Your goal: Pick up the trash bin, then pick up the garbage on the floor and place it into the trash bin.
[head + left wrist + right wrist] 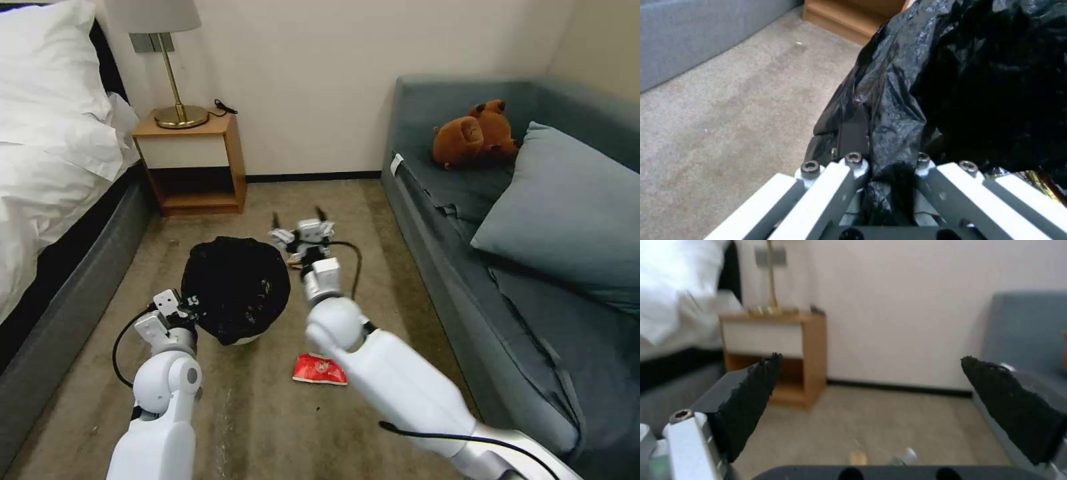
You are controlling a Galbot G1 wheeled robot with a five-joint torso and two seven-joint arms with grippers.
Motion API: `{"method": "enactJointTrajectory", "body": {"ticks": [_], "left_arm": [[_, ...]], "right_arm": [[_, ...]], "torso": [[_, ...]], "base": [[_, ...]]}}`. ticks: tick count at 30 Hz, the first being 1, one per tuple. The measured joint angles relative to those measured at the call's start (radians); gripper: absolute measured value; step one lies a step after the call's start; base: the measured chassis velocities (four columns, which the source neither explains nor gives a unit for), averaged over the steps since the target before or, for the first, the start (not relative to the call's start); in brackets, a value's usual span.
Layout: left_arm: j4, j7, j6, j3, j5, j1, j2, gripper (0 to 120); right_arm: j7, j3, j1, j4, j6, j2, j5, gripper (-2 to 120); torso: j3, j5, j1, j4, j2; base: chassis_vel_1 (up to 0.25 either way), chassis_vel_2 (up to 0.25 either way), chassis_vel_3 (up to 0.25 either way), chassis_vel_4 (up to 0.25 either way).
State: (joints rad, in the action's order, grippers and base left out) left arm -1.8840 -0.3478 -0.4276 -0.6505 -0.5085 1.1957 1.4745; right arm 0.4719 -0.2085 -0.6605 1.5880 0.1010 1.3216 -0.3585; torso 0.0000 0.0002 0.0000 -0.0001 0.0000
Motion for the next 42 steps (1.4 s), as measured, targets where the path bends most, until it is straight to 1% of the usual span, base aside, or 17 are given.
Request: {"method": "enactJointTrajectory", "body": {"ticks": [5,6,8,10,11,15,18,20,21,22,23,26,27,30,31,36,42], "left_arm": [[0.0,0.0,0.001,-0.001,-0.005,-0.004,-0.004,4],[0.001,0.0,0.001,0.001,-0.006,-0.006,-0.007,4],[0.002,0.0,0.001,0.001,-0.006,-0.008,-0.008,4],[0.004,0.001,0.001,0.005,-0.006,-0.011,-0.009,4],[0.004,0.001,0.001,0.005,-0.006,-0.011,-0.009,4],[0.004,0.003,0.001,0.015,-0.007,-0.009,-0.016,4],[0.005,0.003,0.003,0.016,-0.005,-0.006,-0.016,4],[0.007,0.004,0.012,0.023,0.004,0.007,-0.017,4],[0.007,0.004,0.012,0.023,0.004,0.007,-0.017,4],[0.007,0.005,0.015,0.025,0.009,0.016,-0.017,4],[0.007,0.005,0.015,0.025,0.009,0.016,-0.017,4],[0.005,0.007,0.02,0.027,0.018,0.027,-0.011,4],[0.005,0.007,0.02,0.027,0.018,0.027,-0.011,4],[-0.005,0.007,0.022,0.028,0.025,0.032,-0.004,4],[-0.005,0.007,0.022,0.028,0.025,0.032,-0.004,4],[-0.011,0.009,0.039,0.028,0.042,0.049,-0.001,4],[-0.019,0.012,0.044,0.022,0.047,0.071,0.003,4]], "right_arm": [[-0.077,0.051,-0.053,-0.055,0.015,-0.026,0.01,100],[-0.137,0.076,-0.082,-0.096,0.015,-0.035,0.032,100],[-0.172,0.087,-0.095,-0.115,0.014,-0.039,0.042,100],[-0.276,0.106,-0.116,-0.16,-0.001,-0.049,0.069,100],[-0.276,0.106,-0.116,-0.16,-0.001,-0.049,0.069,100],[-0.436,0.111,-0.13,-0.234,-0.06,-0.05,0.104,100],[-0.486,0.11,-0.133,-0.247,-0.07,-0.052,0.104,100],[-0.635,0.102,-0.141,-0.259,-0.075,-0.071,0.07,100],[-0.635,0.102,-0.141,-0.259,-0.075,-0.071,0.07,100],[-0.708,0.093,-0.148,-0.262,-0.057,-0.088,0.054,100],[-0.708,0.093,-0.148,-0.262,-0.057,-0.088,0.054,100],[-0.803,0.078,-0.156,-0.319,-0.054,-0.098,0.096,100],[-0.803,0.078,-0.156,-0.319,-0.054,-0.098,0.096,100],[-0.884,0.074,-0.152,-0.402,-0.06,-0.081,0.143,100],[-0.884,0.074,-0.152,-0.402,-0.06,-0.081,0.143,100],[-0.971,0.064,-0.099,-0.568,-0.133,-0.045,0.228,100],[-0.994,0.061,-0.052,-0.696,-0.2,-0.016,0.268,100]], "torso": [[0.0,0.0001,0.0,0.0,0.0],[0.0,0.0001,0.0,-0.0001,0.0],[0.0,0.0002,0.0,0.0,0.0],[0.0,-0.0001,0.0,0.0,0.0],[0.0,-0.0001,0.0,0.0,0.0],[0.0,-0.0001,0.0,0.0001,0.0],[0.0,0.0001,0.0,0.0001,0.0],[0.0,-0.0002,0.0,0.0002,0.0],[0.0,-0.0002,0.0,0.0002,0.0],[0.0,-0.0002,0.0,0.0002,0.0],[0.0,-0.0002,0.0,0.0002,0.0],[0.0,-0.0002,0.0,0.0001,0.0],[0.0,-0.0002,0.0,0.0001,0.0],[0.0,-0.0001,0.0,0.0,0.0],[0.0,-0.0001,0.0,0.0,0.0],[0.0,-0.0002,0.0,0.0001,0.0],[0.0,-0.0002,0.0,0.0002,0.0]], "base": [[0.0,0.0,0.0,0.0],[0.0,0.0,0.0,0.0],[0.0,0.0,0.0,0.0],[0.0,0.0,0.0,0.0],[0.0,0.0,0.0,0.0],[0.0,0.0,0.0,0.0],[0.0,0.0,0.0,0.0],[0.0,0.0,0.0,0.0],[0.0,0.0,0.0,0.0],[0.0,0.0,0.0,0.0],[0.0,0.0,0.0,0.0],[0.0,0.0,0.0,0.0],[0.0,0.0,0.0,0.0],[0.0,0.0,0.0,0.0],[0.0,0.0,0.0,0.0],[0.0,0.0,0.0,0.0],[0.0,0.0,0.0,0.0]]}}
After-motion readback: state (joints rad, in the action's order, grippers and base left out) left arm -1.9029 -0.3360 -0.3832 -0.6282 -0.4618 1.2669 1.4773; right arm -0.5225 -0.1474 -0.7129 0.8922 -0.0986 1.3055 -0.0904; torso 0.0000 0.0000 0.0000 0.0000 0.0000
